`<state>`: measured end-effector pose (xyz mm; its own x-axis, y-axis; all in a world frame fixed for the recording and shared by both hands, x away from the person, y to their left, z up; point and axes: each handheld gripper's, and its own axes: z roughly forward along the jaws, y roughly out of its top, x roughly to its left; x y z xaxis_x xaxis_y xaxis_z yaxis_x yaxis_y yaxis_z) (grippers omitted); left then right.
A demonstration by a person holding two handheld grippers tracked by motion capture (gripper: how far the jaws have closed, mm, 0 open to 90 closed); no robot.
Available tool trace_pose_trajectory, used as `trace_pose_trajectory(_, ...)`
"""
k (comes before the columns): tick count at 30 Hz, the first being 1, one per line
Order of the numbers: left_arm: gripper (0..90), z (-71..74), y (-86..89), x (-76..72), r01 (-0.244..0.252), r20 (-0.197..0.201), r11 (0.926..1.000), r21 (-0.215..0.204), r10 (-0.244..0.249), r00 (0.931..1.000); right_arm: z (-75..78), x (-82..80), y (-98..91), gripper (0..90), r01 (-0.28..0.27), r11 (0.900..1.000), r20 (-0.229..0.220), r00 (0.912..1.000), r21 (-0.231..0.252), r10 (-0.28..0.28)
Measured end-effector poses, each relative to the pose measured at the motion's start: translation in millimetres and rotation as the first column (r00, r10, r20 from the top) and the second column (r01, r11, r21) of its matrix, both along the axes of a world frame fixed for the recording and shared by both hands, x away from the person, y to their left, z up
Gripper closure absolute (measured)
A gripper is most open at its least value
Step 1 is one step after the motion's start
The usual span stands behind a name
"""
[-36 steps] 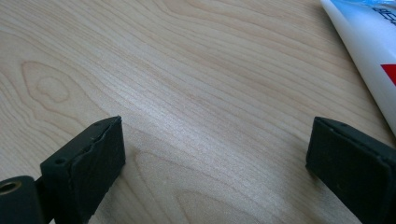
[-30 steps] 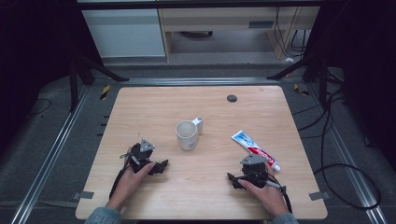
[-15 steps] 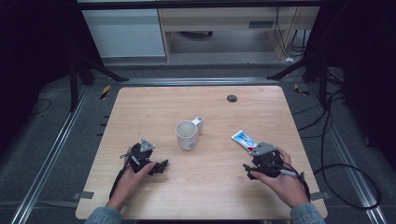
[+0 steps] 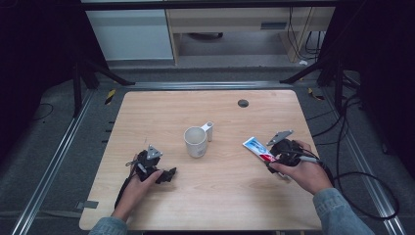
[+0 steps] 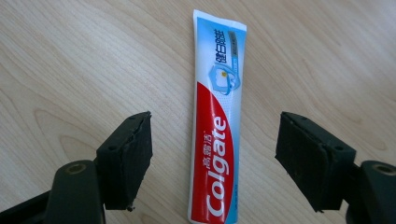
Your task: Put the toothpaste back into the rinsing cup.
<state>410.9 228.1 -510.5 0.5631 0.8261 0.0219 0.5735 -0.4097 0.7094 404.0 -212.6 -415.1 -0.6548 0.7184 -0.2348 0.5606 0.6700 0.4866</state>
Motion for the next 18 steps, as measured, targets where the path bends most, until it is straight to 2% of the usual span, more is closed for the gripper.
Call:
trace_pose_trajectory(2, 0.0, 0.0, 0.0, 0.0, 0.000, 0.000, 1.0000, 0.000, 0.000, 1.0000, -0.9, 3.1, -0.1, 29.1, 0.001, 1.0000, -0.016, 0.9999, -0.001, -0.001)
trace_pose_trajectory(4, 0.0, 0.0, 0.0, 0.0, 0.000, 0.000, 1.0000, 0.000, 0.000, 1.0000, -5.9, 12.2, -0.9, 29.6, 0.006, 1.0000, -0.074, 0.9972, -0.005, -0.007)
trace_pose_trajectory(7, 0.0, 0.0, 0.0, 0.0, 0.000, 0.000, 1.0000, 0.000, 0.000, 1.0000, -9.5, 17.1, -1.0, 30.5, 0.011, 0.9998, -0.101, 0.9949, -0.018, -0.012)
trace_pose_trajectory(9, 0.0, 0.0, -0.1, 0.0, 0.000, 0.000, 1.0000, 0.000, 0.000, 1.0000, -13.8, 24.8, -0.8, 31.9, 0.019, 0.9998, -0.150, 0.9885, -0.012, -0.020)
trace_pose_trajectory(11, 0.0, 0.0, -0.1, 0.0, 0.000, 0.000, 1.0000, 0.000, 0.000, 1.0000, -14.7, 26.6, -0.5, 32.0, 0.018, 0.9997, -0.161, 0.9868, -0.017, -0.021)
trace_pose_trajectory(15, 0.0, 0.0, -0.1, 0.0, -0.001, 0.000, 1.0000, 0.000, 0.001, 1.0000, -20.0, 39.1, 3.4, 35.0, 0.028, 0.9989, -0.215, 0.9760, -0.037, -0.035)
trace_pose_trajectory(18, 0.0, 0.0, -0.1, 0.0, -0.001, 0.000, 1.0000, 0.000, 0.001, 1.0000, -21.4, 42.0, 5.5, 35.5, 0.040, 0.9984, -0.232, 0.9716, -0.040, -0.048)
